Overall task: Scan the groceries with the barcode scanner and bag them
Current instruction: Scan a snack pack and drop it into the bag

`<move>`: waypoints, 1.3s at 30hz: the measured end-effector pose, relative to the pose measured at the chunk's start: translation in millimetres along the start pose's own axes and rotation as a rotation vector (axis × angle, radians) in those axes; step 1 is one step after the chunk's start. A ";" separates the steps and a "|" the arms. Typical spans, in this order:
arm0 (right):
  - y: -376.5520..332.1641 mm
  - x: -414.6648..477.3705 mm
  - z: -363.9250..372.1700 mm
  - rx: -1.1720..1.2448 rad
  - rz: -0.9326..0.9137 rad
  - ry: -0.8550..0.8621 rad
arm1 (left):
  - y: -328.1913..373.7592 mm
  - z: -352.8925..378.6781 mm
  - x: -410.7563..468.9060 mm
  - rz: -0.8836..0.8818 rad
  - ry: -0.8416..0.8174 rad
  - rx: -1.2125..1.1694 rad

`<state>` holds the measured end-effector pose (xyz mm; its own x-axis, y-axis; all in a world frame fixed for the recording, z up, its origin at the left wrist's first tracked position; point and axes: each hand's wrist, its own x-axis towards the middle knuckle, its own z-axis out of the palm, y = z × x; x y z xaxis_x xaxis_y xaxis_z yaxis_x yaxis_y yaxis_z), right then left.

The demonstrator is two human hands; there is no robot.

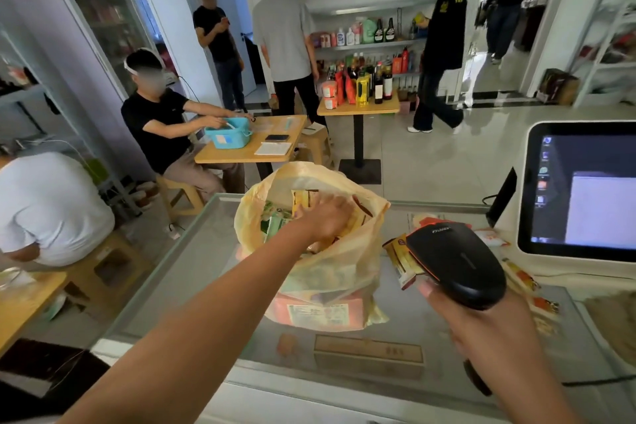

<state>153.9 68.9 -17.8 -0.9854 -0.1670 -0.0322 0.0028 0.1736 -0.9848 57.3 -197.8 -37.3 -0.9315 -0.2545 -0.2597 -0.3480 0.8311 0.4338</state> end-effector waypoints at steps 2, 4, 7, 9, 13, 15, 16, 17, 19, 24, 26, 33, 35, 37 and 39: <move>0.7 -0.1 -2.1 0.013 0.012 -0.013 | 4.1 -9.5 -7.2 0.009 0.048 -0.048; 2.4 0.8 -3.8 0.018 0.024 -0.017 | 9.3 -21.7 -16.0 0.018 0.119 -0.116; 6.2 4.5 -5.5 0.030 0.055 -0.014 | 24.4 -34.5 -32.9 0.156 0.379 -0.123; 7.0 8.7 -8.3 0.034 0.047 -0.006 | 38.1 -33.8 -43.2 0.309 0.465 -0.195; -2.7 20.3 -15.0 0.057 0.053 -0.010 | 66.4 -18.8 -54.8 0.539 0.378 -0.207; -10.6 26.1 -20.1 0.080 0.033 -0.012 | 79.2 -7.3 -54.0 0.590 0.333 -0.193; -15.5 29.1 -23.1 0.101 0.013 -0.005 | 84.7 -1.3 -52.1 0.614 0.311 -0.194; -18.9 32.7 -26.8 0.123 -0.002 0.003 | 90.5 4.6 -51.0 0.638 0.287 -0.192; -21.5 41.1 -34.5 0.190 0.002 0.014 | 101.2 18.1 -46.3 0.666 0.251 -0.201; -3.3 58.0 -48.6 0.300 0.097 0.004 | 125.2 61.7 -34.2 0.566 0.223 -0.244; 9.4 59.0 -52.9 0.329 0.143 0.026 | 126.9 83.8 -17.8 0.441 0.186 -0.311; 61.4 54.2 -69.1 0.406 0.366 0.077 | 104.6 163.8 53.3 -0.346 0.109 -0.588; 73.4 52.2 -76.4 0.418 0.405 0.060 | 103.3 179.8 64.9 -0.505 0.100 -0.587; 83.8 53.4 -84.5 0.404 0.417 0.046 | 98.8 192.8 80.4 -0.583 0.100 -0.505; 92.9 57.7 -92.1 0.388 0.415 0.036 | 92.4 202.7 90.9 -0.684 0.104 -0.485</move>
<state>81.6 164.8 -95.5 -0.8934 -0.1269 -0.4309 0.4468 -0.1525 -0.8815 -38.2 -43.9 -195.7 -0.4957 -0.6884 -0.5295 -0.8236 0.1791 0.5382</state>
